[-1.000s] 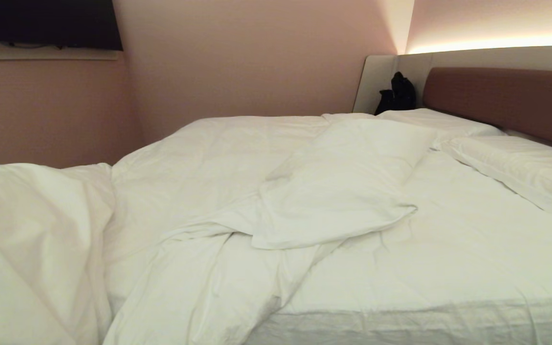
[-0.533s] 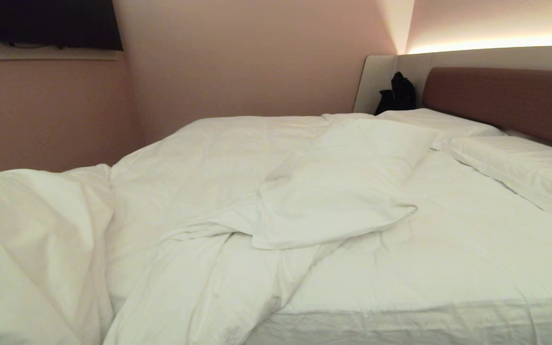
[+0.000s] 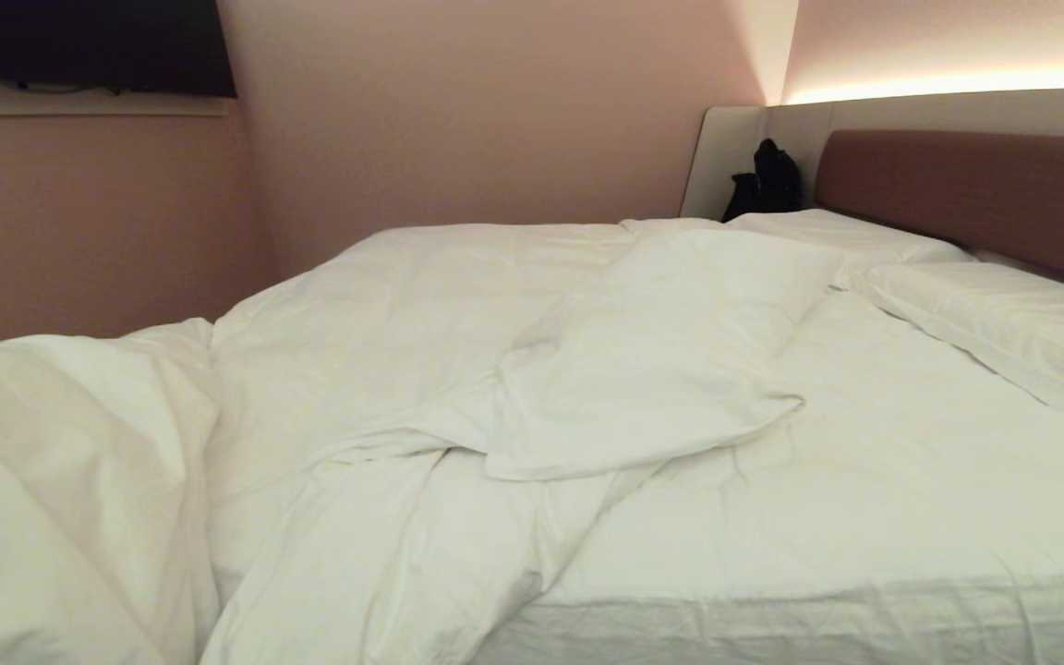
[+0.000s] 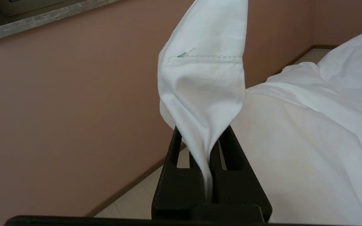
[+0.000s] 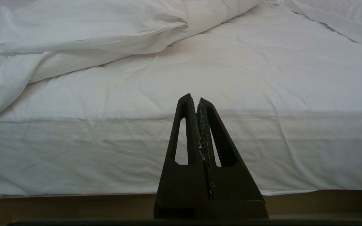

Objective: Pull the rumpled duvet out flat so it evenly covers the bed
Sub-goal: Flatten the corners of the folded blanket

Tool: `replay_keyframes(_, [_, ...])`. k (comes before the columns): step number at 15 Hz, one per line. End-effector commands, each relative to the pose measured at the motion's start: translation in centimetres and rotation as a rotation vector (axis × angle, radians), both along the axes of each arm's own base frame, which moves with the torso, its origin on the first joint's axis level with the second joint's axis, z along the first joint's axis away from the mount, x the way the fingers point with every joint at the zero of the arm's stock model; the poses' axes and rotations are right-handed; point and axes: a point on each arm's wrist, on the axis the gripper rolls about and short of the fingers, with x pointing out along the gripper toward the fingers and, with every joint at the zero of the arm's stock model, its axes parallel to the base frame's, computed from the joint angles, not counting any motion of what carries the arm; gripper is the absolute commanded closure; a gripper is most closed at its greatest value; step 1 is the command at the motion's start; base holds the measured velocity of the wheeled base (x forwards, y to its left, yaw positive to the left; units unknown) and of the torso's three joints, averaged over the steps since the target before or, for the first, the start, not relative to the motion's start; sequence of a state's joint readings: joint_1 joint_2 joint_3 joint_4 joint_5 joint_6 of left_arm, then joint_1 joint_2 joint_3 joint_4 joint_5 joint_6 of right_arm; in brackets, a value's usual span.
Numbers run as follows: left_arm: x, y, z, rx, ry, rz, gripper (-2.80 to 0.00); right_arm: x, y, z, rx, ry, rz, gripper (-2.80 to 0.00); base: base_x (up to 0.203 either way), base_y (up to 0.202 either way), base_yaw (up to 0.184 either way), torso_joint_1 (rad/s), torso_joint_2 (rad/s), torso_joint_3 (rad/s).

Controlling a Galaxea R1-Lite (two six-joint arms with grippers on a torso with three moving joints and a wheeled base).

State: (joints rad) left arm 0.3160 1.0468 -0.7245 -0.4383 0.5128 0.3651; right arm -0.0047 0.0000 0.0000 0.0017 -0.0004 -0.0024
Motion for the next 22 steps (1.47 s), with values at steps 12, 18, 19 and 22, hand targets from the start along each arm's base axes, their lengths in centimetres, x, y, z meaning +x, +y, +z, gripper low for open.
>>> replay_keyframes(12, [-0.16,-0.04,0.24,0.004,-0.014,-0.005,0.00,0.01,0.00,0.01,-0.001,0.001,0.000,0.00,-0.010,0.000,0.000,0.001,0.00,0.000])
replay_keyframes(18, [-0.12,-0.03,0.30,0.004,-0.015,-0.007,0.00,0.01,0.00,0.01,-0.001,0.001,0.000,0.00,-0.186,0.000,-0.001,0.002,0.00,0.001])
replay_keyframes(19, [-0.07,-0.03,0.19,0.003,-0.010,-0.007,0.00,0.01,0.00,0.00,-0.001,0.002,0.000,0.00,-0.114,0.000,0.002,-0.010,0.00,0.007])
replay_keyframes(22, [0.07,0.00,0.08,0.001,-0.004,-0.010,0.00,0.01,0.00,0.01,-0.001,0.001,0.000,0.00,0.000,0.000,0.000,0.000,0.00,0.000])
